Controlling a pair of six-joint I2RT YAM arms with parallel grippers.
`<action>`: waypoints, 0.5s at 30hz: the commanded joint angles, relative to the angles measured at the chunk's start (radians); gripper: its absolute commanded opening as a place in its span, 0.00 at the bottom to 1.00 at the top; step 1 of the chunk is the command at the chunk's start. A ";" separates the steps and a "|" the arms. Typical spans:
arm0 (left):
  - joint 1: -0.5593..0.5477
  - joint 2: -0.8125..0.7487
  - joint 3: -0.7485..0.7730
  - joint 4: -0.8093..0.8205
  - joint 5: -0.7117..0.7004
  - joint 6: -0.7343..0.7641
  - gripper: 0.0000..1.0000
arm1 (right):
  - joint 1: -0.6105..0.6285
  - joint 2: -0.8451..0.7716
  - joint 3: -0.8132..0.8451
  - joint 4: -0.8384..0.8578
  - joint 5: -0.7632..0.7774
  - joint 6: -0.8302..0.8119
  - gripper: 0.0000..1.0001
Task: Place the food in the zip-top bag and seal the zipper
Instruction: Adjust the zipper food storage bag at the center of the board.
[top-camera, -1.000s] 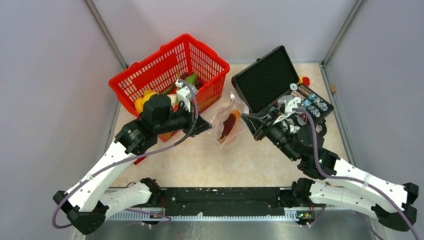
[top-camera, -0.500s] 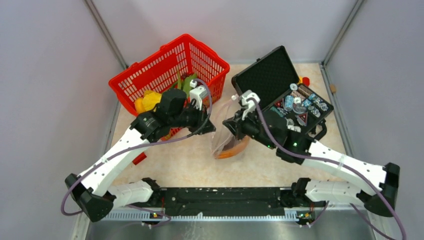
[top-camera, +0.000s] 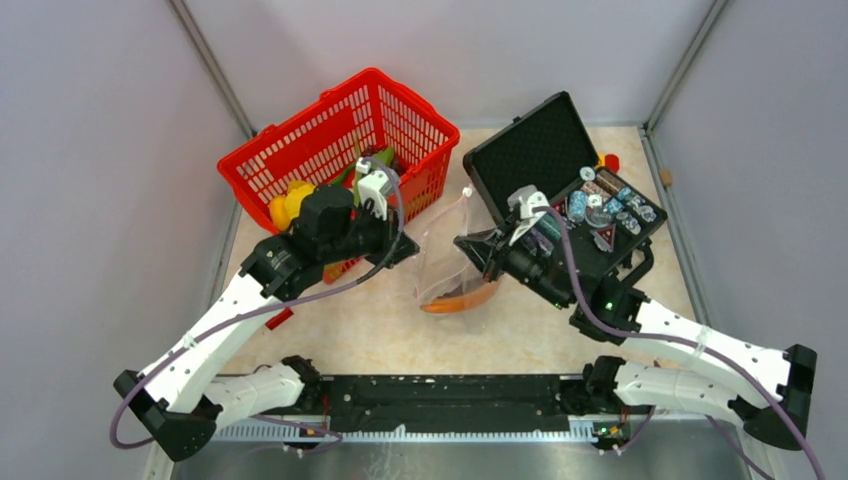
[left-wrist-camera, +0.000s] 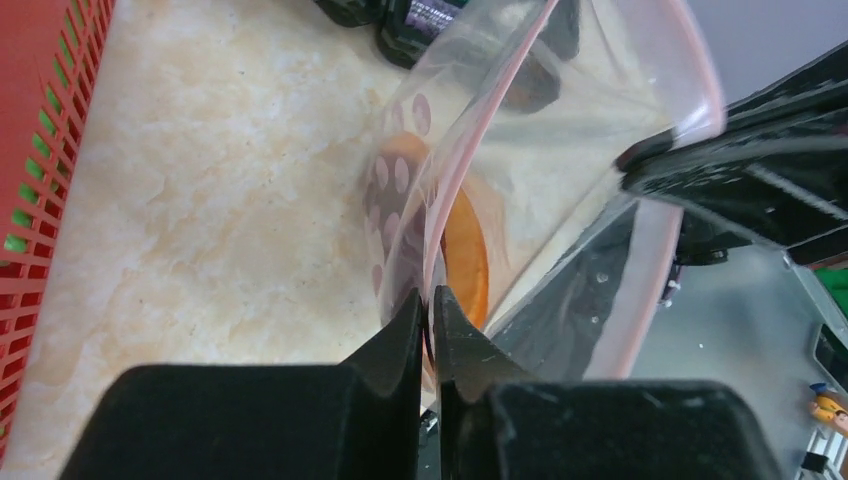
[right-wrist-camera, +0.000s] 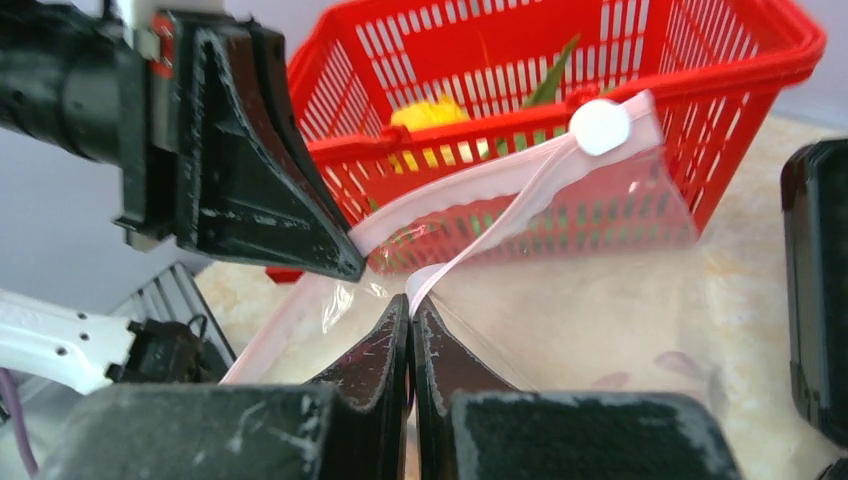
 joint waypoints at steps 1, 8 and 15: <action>0.003 0.017 -0.001 -0.015 -0.006 0.029 0.10 | 0.000 0.035 -0.025 0.063 -0.029 0.032 0.00; 0.002 -0.017 0.054 -0.039 -0.065 0.042 0.56 | 0.000 0.114 0.032 -0.009 0.008 0.063 0.00; 0.003 -0.003 0.083 -0.017 -0.018 0.086 0.73 | 0.000 0.108 0.052 0.010 -0.009 0.109 0.00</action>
